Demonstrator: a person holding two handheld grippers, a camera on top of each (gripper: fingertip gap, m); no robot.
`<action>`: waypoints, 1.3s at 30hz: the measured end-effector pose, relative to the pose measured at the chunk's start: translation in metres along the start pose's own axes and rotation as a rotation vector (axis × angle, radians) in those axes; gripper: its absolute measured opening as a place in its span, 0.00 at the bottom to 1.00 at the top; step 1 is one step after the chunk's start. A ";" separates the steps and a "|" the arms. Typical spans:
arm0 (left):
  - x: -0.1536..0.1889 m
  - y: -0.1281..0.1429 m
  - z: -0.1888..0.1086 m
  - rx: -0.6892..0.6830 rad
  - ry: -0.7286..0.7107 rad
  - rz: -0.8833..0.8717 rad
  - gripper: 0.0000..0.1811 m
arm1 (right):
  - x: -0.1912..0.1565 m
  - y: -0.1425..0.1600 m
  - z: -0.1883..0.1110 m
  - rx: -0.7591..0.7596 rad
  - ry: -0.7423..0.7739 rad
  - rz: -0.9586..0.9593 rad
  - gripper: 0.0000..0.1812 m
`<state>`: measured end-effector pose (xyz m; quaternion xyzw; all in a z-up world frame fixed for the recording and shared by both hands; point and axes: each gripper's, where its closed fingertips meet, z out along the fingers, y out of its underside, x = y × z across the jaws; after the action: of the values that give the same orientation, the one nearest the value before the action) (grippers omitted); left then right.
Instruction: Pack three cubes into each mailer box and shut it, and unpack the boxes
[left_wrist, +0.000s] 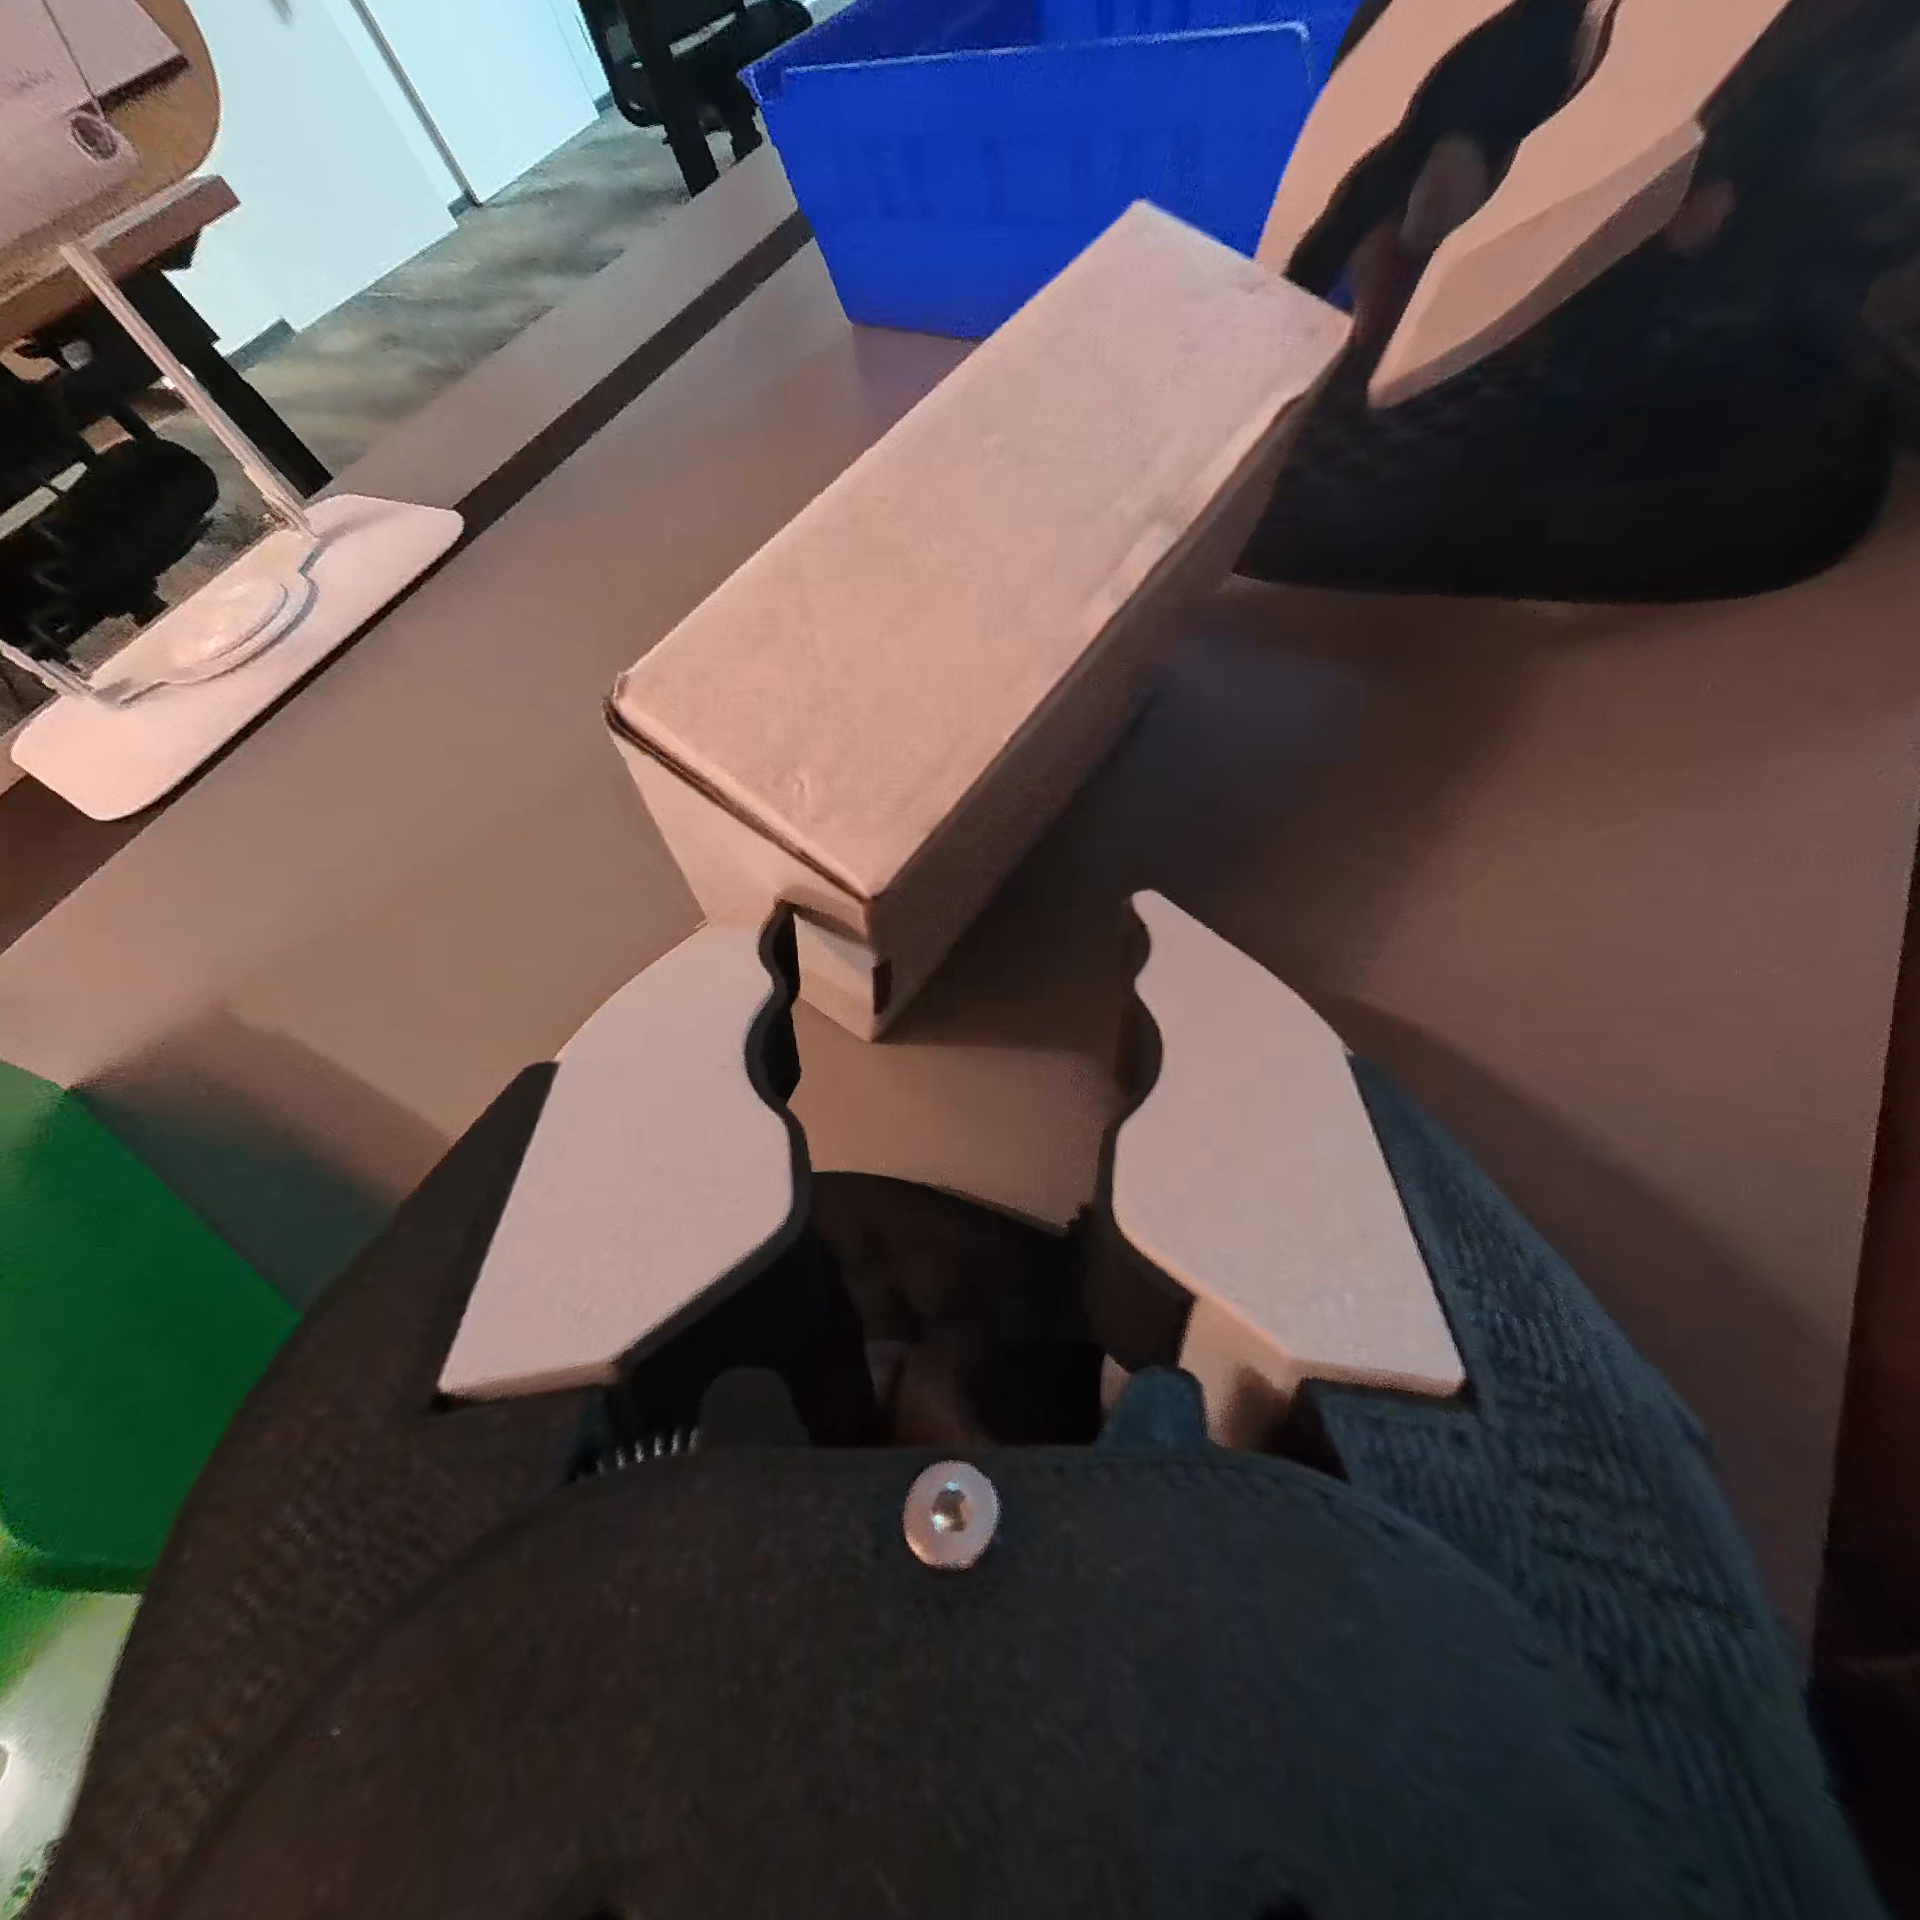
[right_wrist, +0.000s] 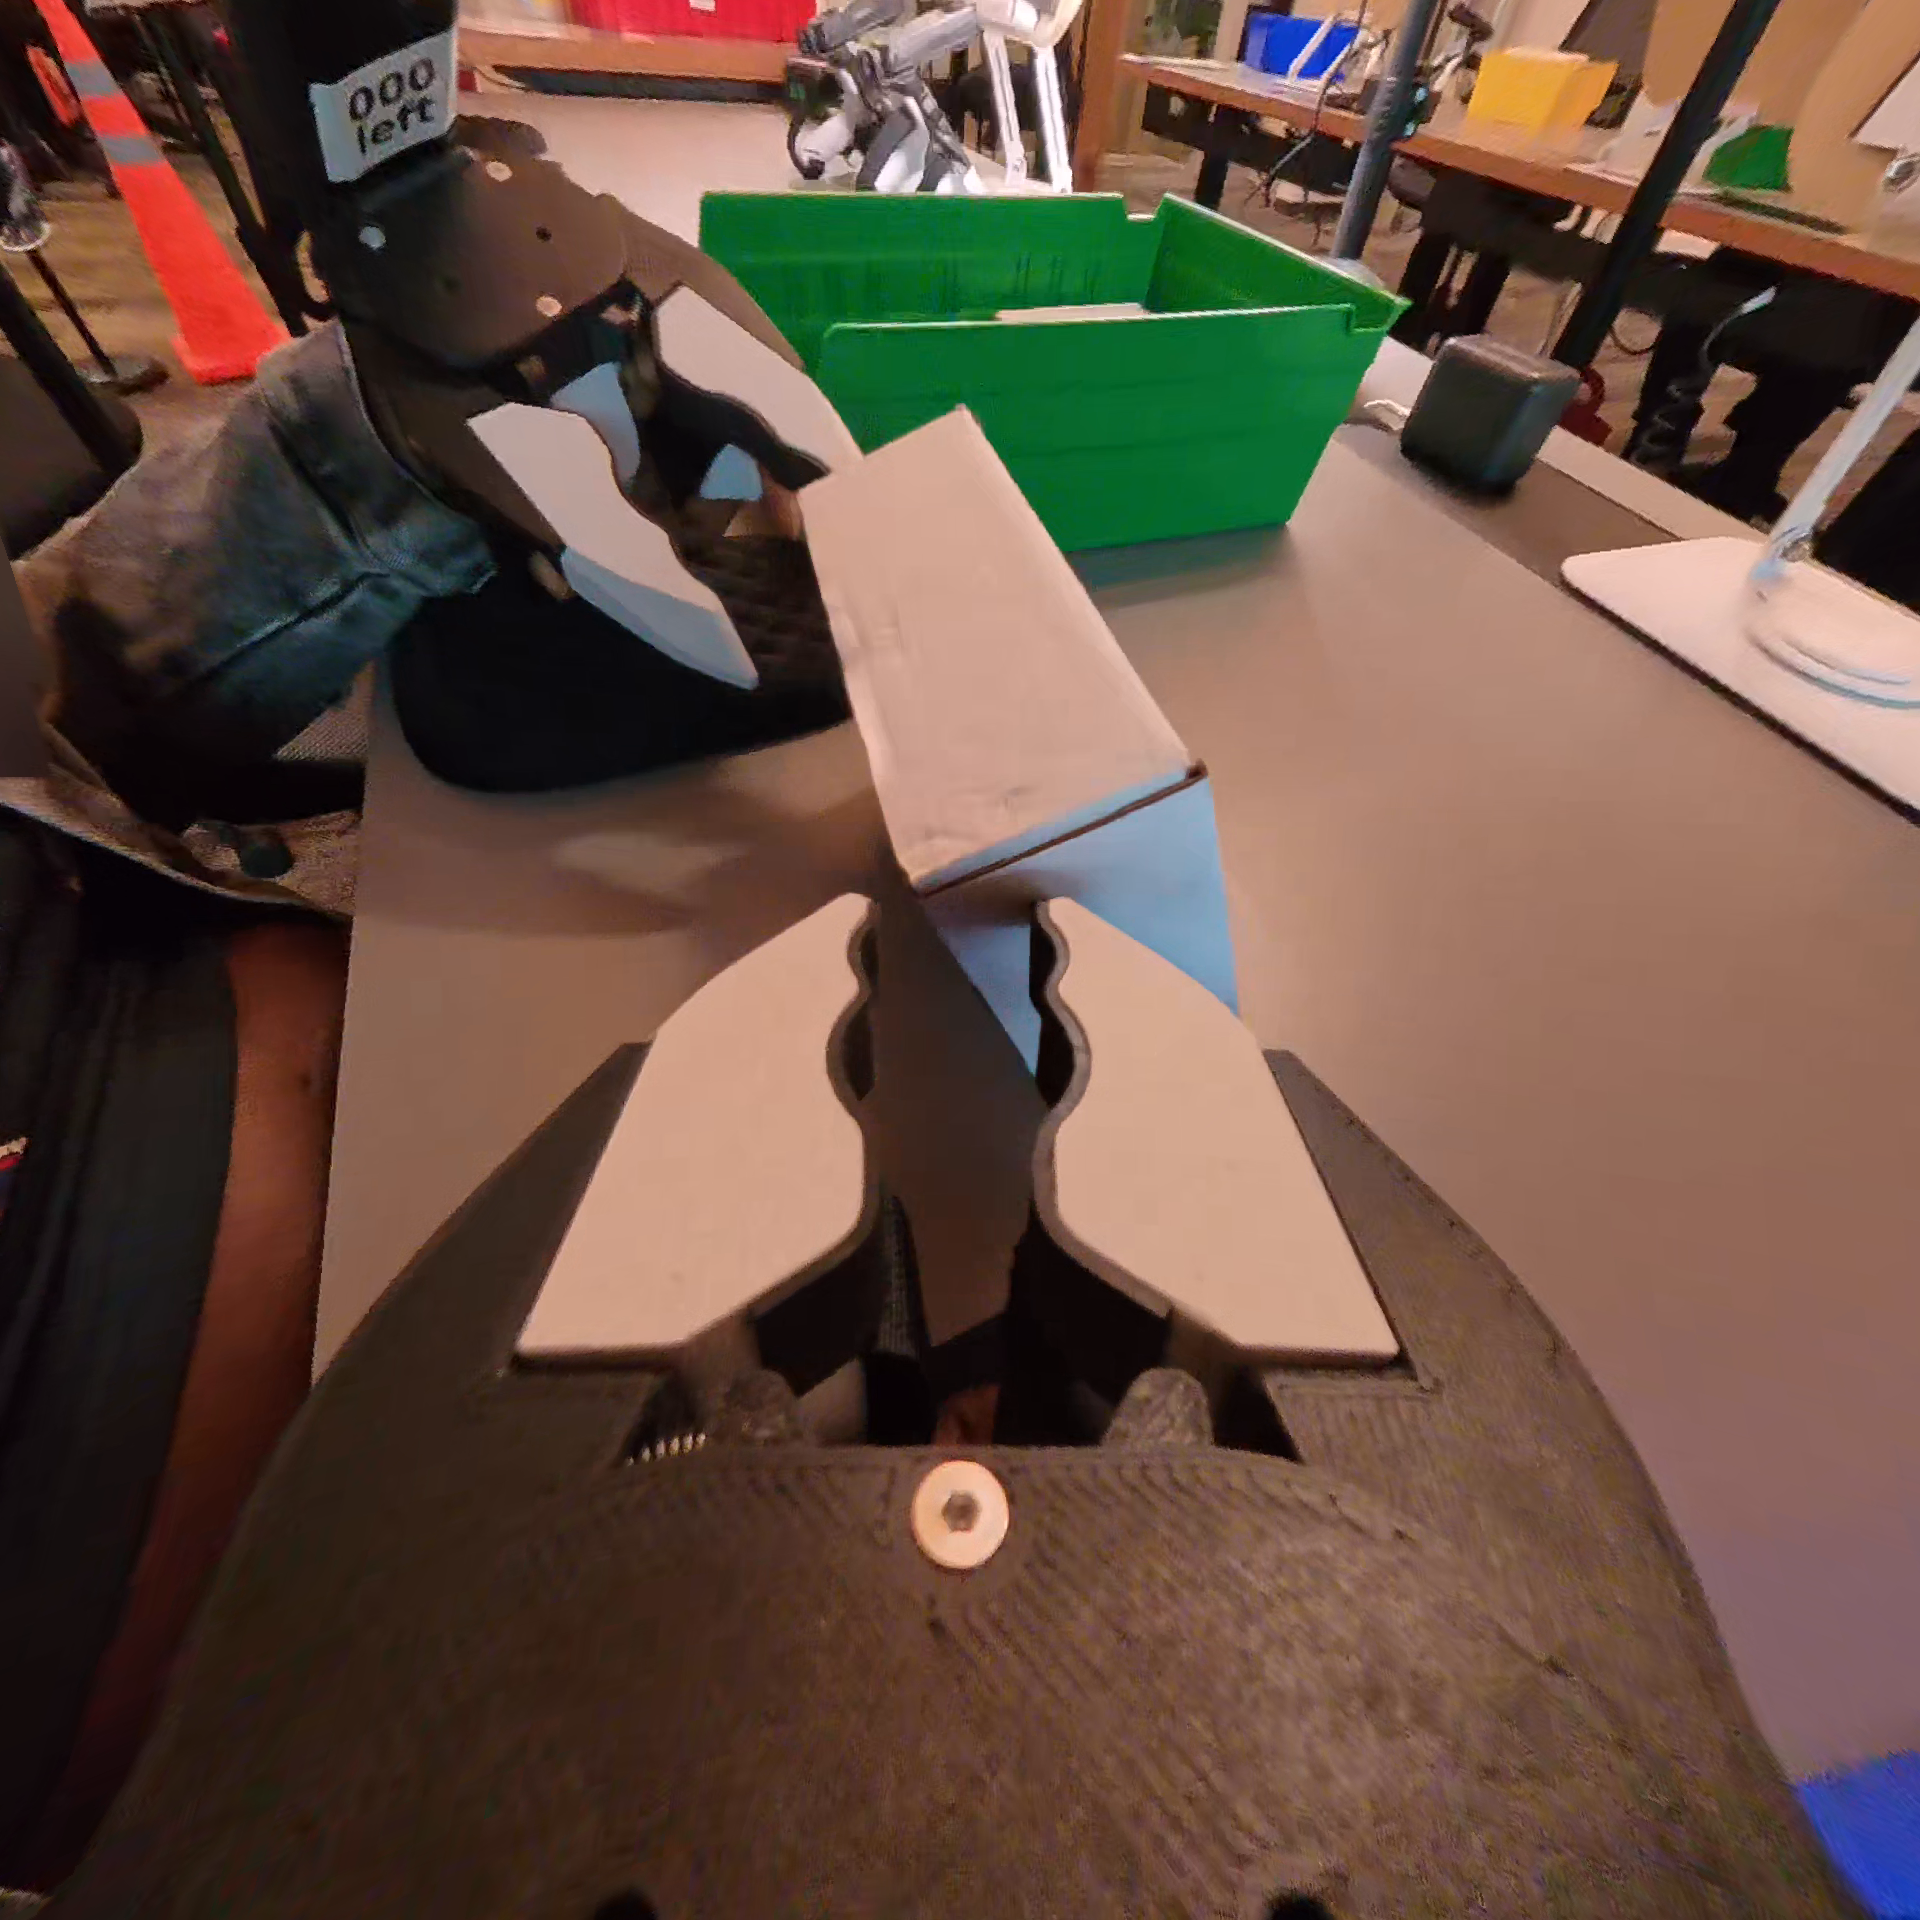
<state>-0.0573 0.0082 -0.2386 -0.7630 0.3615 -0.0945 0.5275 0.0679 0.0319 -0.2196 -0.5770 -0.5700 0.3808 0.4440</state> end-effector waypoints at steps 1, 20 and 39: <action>0.000 0.000 0.000 0.001 0.000 0.002 0.32 | 0.001 0.000 0.000 0.002 0.006 0.003 0.15; -0.003 -0.033 0.007 0.205 0.057 -0.107 0.55 | 0.022 0.003 -0.003 0.040 0.122 -0.078 0.25; 0.010 -0.034 0.065 0.114 0.288 -0.109 0.47 | 0.034 0.004 -0.012 0.052 0.128 0.110 0.19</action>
<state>-0.0006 0.0562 -0.2389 -0.7290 0.3855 -0.2518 0.5066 0.0825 0.0650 -0.2170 -0.6191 -0.4978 0.3816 0.4727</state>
